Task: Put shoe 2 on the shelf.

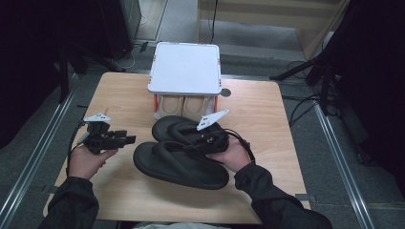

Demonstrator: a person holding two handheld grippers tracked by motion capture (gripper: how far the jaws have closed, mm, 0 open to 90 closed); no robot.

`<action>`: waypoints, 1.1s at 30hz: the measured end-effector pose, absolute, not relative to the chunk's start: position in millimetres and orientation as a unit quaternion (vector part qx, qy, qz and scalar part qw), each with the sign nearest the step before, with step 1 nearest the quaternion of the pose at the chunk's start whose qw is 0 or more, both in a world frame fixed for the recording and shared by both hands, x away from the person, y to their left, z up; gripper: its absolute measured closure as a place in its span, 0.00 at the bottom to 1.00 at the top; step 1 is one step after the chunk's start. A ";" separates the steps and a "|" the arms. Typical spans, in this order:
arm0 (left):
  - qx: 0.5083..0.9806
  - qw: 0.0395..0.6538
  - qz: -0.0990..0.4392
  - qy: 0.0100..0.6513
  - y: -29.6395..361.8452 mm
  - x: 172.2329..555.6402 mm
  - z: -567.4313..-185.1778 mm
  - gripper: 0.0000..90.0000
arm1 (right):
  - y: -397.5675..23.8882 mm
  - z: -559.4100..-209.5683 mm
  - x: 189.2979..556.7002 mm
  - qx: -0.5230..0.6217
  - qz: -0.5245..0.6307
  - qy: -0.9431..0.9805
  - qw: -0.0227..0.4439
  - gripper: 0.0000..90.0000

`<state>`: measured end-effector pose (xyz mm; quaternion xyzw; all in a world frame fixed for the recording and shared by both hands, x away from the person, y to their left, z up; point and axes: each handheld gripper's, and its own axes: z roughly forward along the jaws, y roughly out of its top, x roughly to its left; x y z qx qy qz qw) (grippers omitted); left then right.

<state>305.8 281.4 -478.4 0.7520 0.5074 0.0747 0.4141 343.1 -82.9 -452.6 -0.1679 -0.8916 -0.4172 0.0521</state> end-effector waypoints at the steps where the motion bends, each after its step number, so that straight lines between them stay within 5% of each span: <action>1: 0.752 0.413 0.075 0.508 282.8 305.4 -478.4 0.51 | -82.0 -449.9 344.7 -0.164 -0.417 -0.892 0.053 0.85; 33: 0.740 0.414 0.074 0.524 293.5 297.1 -480.3 0.50 | -62.9 -363.5 369.5 -0.144 -0.409 -0.901 0.034 0.85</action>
